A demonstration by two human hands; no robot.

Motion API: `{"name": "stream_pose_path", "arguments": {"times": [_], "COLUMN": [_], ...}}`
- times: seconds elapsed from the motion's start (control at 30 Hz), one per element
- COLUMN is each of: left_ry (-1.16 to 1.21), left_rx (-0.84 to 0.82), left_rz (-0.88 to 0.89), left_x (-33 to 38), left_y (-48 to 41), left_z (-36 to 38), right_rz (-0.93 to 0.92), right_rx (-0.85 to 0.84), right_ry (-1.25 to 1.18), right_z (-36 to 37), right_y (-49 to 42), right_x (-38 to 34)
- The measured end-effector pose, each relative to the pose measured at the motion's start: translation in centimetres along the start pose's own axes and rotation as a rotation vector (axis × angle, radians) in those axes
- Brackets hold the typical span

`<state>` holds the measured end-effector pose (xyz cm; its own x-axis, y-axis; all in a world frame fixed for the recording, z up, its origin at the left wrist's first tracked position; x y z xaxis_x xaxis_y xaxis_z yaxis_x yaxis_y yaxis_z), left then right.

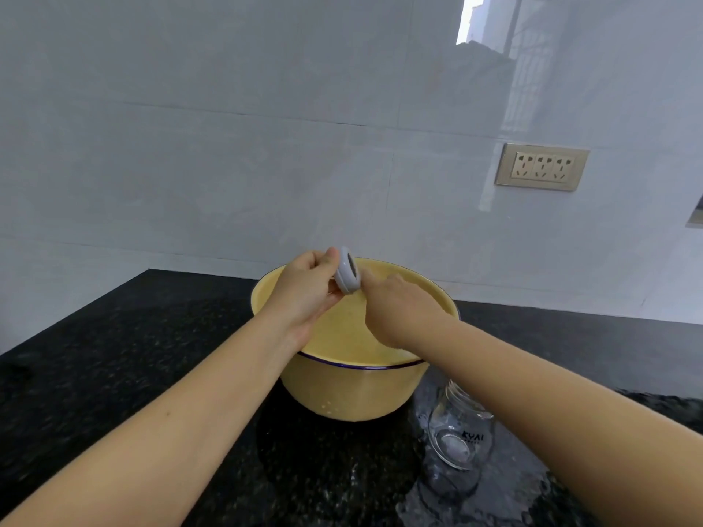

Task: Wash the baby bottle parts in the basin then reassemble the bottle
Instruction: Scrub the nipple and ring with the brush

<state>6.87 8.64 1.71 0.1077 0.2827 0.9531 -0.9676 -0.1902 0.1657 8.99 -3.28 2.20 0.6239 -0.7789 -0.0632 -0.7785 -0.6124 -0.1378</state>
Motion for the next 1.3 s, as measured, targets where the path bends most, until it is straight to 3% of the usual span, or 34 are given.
{"name": "stream_pose_path", "arguments": {"times": [0.17, 0.4, 0.6, 0.7, 0.8, 0.93, 1.1, 1.3], "left_ry": [0.040, 0.050, 0.091, -0.084, -0.473, -0.766, -0.914, -0.990], "left_rx": [-0.008, -0.100, -0.220, -0.194, -0.013, 0.104, 0.034, -0.028], "left_rz": [0.003, -0.058, -0.102, -0.051, 0.074, 0.260, 0.414, 0.507], "left_x": [1.0, 0.7, 0.7, 0.6, 0.4, 0.2, -0.9, -2.2], "left_y": [0.4, 1.1, 2.3, 2.5, 2.4, 2.9, 4.4, 6.2], "left_z": [-0.6, -0.3, 0.4, 0.3, -0.3, -1.0, -1.1, -1.3], "right_rz": [0.029, -0.095, -0.198, -0.209, -0.223, -0.220, -0.145, -0.085], "right_rx": [-0.037, 0.263, 0.437, 0.463, 0.458, 0.449, 0.415, 0.343], "right_ry": [-0.397, -0.602, -0.503, -0.413, -0.321, -0.390, -0.610, -0.616], "right_z": [-0.5, -2.5, -3.1, -3.0, -3.1, -3.4, -3.4, -2.3], "right_y": [-0.1, 1.0, 2.6, 3.3, 4.4, 5.7, 8.0, 11.6], "right_x": [0.9, 1.7, 1.5, 1.8, 2.5, 3.6, 5.2, 6.5]}}
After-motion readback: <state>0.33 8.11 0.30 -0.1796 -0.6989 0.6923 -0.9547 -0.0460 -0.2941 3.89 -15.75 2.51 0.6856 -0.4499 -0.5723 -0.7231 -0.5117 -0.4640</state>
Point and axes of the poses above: each hand's wrist, its own y-axis away from the middle knuckle, its own z-axis out of the palm, x = y × z, the point moved 1 cm from there along -y, towards the middle knuckle, and after that the axes turned 13 degrees about -z, right-handed, at the moved point
